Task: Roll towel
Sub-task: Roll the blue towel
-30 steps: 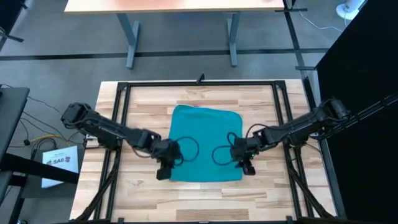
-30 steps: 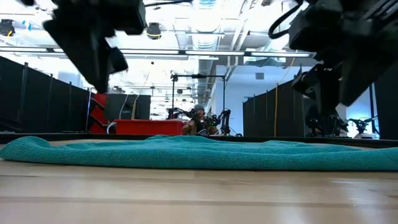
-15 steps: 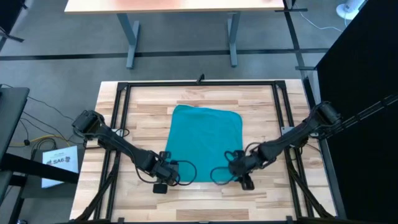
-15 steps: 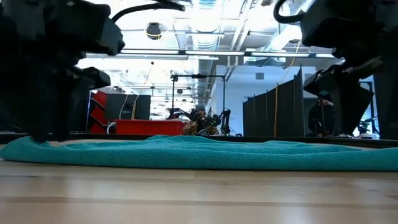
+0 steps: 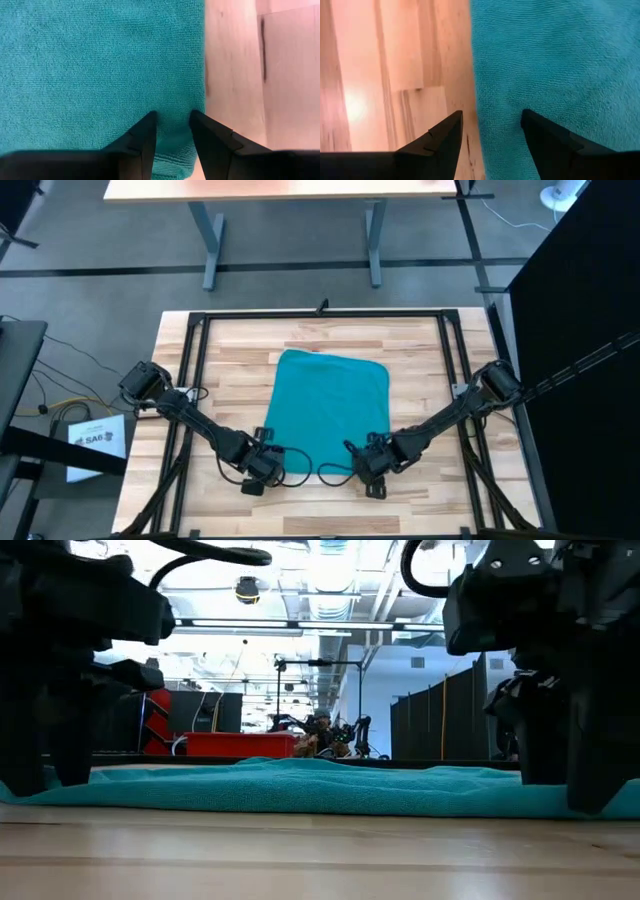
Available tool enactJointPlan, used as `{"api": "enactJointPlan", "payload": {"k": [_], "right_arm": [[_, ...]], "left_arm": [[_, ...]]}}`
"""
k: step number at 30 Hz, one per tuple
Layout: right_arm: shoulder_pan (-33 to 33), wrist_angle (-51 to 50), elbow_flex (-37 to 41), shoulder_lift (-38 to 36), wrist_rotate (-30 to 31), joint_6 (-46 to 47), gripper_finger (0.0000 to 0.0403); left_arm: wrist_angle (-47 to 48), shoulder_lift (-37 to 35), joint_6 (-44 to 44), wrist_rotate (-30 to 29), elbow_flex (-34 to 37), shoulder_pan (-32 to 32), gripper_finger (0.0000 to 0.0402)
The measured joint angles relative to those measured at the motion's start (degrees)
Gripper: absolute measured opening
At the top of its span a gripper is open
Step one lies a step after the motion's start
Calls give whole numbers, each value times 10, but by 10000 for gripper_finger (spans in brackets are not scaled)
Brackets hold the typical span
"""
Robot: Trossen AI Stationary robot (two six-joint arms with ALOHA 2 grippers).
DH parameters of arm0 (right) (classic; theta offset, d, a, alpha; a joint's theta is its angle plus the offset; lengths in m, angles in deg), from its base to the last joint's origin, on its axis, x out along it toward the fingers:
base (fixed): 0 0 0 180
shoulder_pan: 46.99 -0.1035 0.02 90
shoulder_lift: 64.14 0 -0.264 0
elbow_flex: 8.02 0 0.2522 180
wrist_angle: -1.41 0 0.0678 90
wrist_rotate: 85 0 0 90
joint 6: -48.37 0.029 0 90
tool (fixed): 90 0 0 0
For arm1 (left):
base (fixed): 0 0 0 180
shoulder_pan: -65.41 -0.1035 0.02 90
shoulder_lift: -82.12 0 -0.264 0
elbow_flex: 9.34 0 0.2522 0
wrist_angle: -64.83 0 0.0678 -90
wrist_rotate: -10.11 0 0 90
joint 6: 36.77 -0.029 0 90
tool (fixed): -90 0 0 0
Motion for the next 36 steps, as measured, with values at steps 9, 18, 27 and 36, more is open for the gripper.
{"api": "enactJointPlan", "payload": {"k": [9, 18, 27, 36], "right_arm": [[-38, -33, 1, -1, 14, 44, 154], [-43, -37, 2, -1, 13, 48, 109], [-43, -17, 3, 0, 1, 39, 143], [-47, -19, 3, 0, 1, 40, 182]], "left_arm": [[-18, -1, 37, -40, 28, 27, 109], [-40, -7, 42, -31, 26, 30, 86], [-39, -19, 32, 22, 3, 34, 105], [-15, -16, 30, -40, 2, 38, 119]]}}
